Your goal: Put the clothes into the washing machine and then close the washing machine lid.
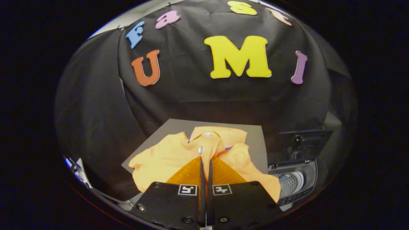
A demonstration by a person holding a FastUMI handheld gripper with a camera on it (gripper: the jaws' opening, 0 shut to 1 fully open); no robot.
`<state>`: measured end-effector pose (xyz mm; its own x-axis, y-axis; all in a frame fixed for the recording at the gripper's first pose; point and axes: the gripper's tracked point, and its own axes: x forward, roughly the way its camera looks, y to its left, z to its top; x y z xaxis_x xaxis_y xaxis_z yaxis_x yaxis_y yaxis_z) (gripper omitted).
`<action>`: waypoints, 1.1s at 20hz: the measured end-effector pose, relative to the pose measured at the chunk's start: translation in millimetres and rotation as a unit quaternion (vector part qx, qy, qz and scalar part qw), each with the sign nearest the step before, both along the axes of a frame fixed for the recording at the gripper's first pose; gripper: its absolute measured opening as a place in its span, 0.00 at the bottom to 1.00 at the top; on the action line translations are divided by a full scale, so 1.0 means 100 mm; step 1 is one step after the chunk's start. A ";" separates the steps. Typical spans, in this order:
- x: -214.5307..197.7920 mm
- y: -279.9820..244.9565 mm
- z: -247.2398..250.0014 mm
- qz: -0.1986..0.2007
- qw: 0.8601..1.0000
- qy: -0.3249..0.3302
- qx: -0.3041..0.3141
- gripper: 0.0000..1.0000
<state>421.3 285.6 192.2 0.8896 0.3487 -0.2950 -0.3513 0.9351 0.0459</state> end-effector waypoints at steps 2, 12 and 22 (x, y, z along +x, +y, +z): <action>-0.15 -0.17 0.19 -0.013 1.000 -0.027 0.010 0.05; -0.59 -1.10 1.14 -0.092 0.986 -0.135 0.035 0.04; -0.28 -2.07 1.01 -0.132 0.985 -0.106 0.041 0.05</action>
